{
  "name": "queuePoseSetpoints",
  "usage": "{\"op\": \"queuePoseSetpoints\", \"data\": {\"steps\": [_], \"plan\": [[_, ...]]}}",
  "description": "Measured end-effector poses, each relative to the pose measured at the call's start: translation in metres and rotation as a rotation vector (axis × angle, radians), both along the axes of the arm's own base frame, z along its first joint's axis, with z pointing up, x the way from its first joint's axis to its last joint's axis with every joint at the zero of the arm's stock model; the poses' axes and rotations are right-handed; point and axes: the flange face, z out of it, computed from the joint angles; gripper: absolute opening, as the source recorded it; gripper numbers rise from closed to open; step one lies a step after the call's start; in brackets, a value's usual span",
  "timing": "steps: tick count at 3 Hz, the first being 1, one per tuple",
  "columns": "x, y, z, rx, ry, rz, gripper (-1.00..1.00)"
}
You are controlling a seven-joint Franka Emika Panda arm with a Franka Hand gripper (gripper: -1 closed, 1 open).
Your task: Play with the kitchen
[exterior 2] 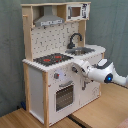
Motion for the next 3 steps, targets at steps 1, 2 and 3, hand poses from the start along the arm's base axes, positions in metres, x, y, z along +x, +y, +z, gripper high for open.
{"op": "queuePoseSetpoints", "data": {"steps": [1, 2, 3], "plan": [[0.0001, 0.0001, -0.0002, -0.11, 0.003, 0.008, -1.0], [0.0002, 0.0006, -0.0001, -0.234, 0.006, 0.016, -1.0], [0.0003, 0.0009, -0.0002, -0.344, 0.008, 0.022, -1.0]]}}
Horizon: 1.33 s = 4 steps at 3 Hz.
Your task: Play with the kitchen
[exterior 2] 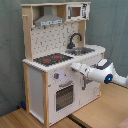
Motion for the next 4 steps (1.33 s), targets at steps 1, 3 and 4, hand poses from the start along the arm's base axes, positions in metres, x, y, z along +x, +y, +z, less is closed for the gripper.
{"op": "queuePoseSetpoints", "data": {"steps": [1, 3, 4], "plan": [[0.0, 0.0002, -0.0002, -0.117, 0.003, 0.007, -1.0], [0.0001, 0.0012, -0.0008, -0.393, 0.009, 0.022, -1.0], [0.0001, 0.002, -0.0012, -0.547, 0.013, 0.027, -1.0]]}}
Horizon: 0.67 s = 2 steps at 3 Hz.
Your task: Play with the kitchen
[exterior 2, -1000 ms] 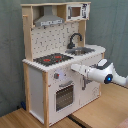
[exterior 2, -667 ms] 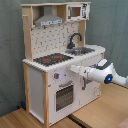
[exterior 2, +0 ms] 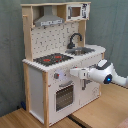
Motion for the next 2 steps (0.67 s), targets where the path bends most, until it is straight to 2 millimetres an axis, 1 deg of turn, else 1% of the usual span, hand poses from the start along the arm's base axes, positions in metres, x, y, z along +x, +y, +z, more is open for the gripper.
{"op": "queuePoseSetpoints", "data": {"steps": [2], "plan": [[0.0001, 0.0008, -0.0005, -0.22, 0.008, 0.007, -1.0]]}}
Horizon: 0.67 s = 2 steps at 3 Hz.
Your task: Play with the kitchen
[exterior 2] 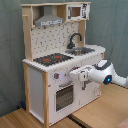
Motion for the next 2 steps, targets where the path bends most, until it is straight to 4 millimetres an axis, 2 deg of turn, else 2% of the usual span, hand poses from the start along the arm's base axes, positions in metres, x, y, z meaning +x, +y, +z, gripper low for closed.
{"op": "queuePoseSetpoints", "data": {"steps": [2], "plan": [[0.0, 0.0003, -0.0002, -0.229, 0.012, 0.011, -1.0]]}}
